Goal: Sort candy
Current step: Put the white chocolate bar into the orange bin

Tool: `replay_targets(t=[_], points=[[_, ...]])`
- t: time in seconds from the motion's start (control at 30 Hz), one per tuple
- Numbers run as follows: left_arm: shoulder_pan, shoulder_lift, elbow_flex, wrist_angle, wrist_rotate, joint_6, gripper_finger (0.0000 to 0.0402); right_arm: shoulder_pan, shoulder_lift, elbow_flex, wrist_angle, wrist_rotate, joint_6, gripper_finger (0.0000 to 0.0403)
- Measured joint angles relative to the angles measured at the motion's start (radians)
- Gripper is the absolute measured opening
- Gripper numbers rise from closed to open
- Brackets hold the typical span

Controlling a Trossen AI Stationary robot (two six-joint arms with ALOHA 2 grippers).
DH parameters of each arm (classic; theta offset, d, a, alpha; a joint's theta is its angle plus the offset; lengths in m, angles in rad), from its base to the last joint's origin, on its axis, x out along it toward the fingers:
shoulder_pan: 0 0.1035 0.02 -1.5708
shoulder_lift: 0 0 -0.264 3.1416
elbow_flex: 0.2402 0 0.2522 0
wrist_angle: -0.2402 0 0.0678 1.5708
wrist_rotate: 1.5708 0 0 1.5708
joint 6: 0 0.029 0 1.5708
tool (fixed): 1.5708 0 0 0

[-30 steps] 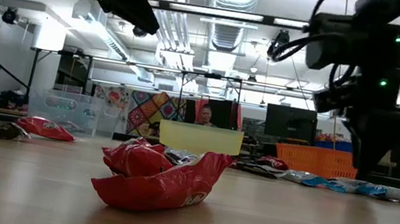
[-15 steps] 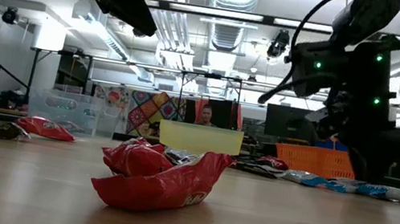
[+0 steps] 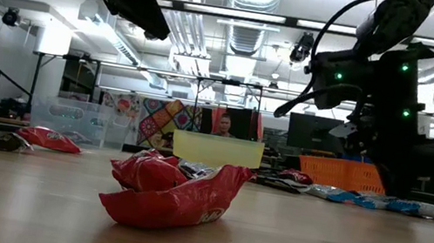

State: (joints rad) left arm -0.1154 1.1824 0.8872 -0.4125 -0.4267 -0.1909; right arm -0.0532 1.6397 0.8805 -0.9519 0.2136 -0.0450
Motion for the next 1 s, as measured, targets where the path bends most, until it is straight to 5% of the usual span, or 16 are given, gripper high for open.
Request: replay_targets(t=[0.77,1.0], points=[[-0.009,0.01,-0.113,0.264,0.08,-0.011,0.0127,0.0,-0.31,-0.003,0.191,-0.195,0.255,0.0009],[-0.02,0.01,-0.113,0.264,0.081,-0.016,0.0127,0.0,-0.287,-0.006,0.23,-0.181,0.268,0.0055]])
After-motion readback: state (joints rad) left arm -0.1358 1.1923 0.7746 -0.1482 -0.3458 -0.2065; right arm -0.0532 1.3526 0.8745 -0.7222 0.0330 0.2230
